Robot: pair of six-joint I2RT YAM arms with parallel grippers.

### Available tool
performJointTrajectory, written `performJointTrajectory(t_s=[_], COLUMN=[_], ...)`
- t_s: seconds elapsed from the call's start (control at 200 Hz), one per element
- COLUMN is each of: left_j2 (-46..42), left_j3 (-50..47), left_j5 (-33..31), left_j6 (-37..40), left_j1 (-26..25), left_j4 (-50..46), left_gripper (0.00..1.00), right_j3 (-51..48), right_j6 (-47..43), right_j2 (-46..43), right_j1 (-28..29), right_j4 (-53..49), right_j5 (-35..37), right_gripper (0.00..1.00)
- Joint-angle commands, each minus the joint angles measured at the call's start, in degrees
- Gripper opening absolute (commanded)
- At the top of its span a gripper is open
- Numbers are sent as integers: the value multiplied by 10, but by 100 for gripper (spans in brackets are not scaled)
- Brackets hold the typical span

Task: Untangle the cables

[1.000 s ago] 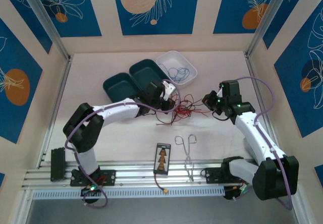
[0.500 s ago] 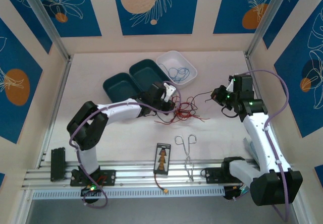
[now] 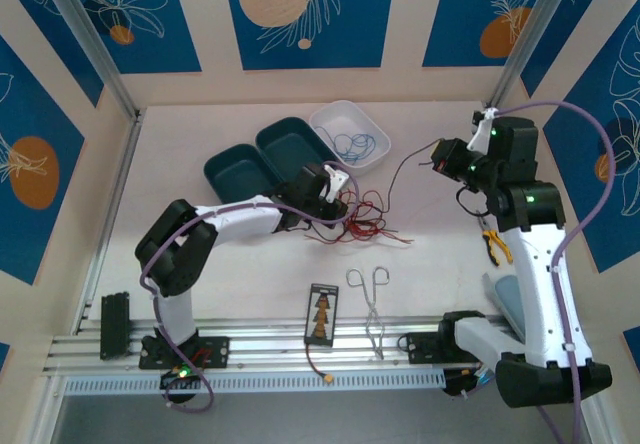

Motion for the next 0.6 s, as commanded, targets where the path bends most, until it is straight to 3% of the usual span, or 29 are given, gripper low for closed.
performJointTrajectory(t_s=[0.0, 0.195, 0.44, 0.595], left_j2=[8, 6, -35, -111], left_j3=[19, 19, 7, -22], left_j5=[9, 10, 10, -34], left_j6=[-9, -12, -19, -10], left_j1=[-4, -4, -4, -3], left_j4=[14, 15, 7, -20], left_gripper=[9, 15, 43, 64], right_j3=[44, 115, 166, 188], right_j6=[-22, -36, -48, -57], right_j2=[-5, 1, 20, 66], right_j1=[13, 43, 71, 98], right_j4=[-26, -26, 10, 28], right_j5=[0, 15, 38, 37], right_gripper=[0, 0, 0, 0])
